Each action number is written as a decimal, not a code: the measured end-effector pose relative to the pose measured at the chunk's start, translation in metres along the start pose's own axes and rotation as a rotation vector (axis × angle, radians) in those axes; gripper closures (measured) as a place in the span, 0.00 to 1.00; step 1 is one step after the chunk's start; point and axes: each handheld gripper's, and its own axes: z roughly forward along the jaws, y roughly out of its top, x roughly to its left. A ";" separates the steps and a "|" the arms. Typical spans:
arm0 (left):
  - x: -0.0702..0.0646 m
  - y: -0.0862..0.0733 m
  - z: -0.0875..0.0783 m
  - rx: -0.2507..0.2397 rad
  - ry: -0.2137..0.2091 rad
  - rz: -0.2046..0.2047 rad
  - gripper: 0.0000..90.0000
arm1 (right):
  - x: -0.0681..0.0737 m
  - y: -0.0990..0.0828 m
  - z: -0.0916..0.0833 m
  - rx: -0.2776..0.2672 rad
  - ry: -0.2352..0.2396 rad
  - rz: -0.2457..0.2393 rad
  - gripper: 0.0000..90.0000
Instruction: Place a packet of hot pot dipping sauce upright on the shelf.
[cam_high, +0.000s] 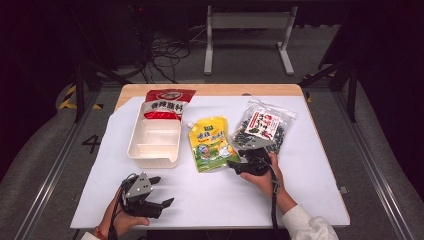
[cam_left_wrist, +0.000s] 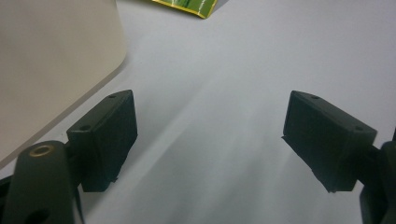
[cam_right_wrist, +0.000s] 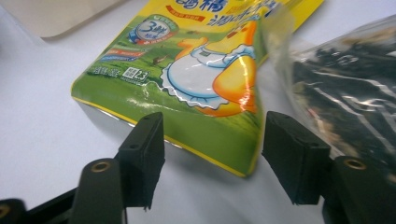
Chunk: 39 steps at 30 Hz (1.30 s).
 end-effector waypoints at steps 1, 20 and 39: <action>0.000 -0.001 0.000 0.000 0.001 -0.003 0.20 | -0.001 -0.001 -0.007 -0.012 0.007 -0.005 0.48; -0.003 0.002 0.006 0.026 -0.016 0.023 0.20 | -0.101 -0.027 -0.063 -0.088 -0.259 0.226 0.35; -0.006 0.008 0.013 0.033 -0.051 0.037 0.19 | -0.121 -0.026 -0.036 -0.030 -0.048 0.347 0.38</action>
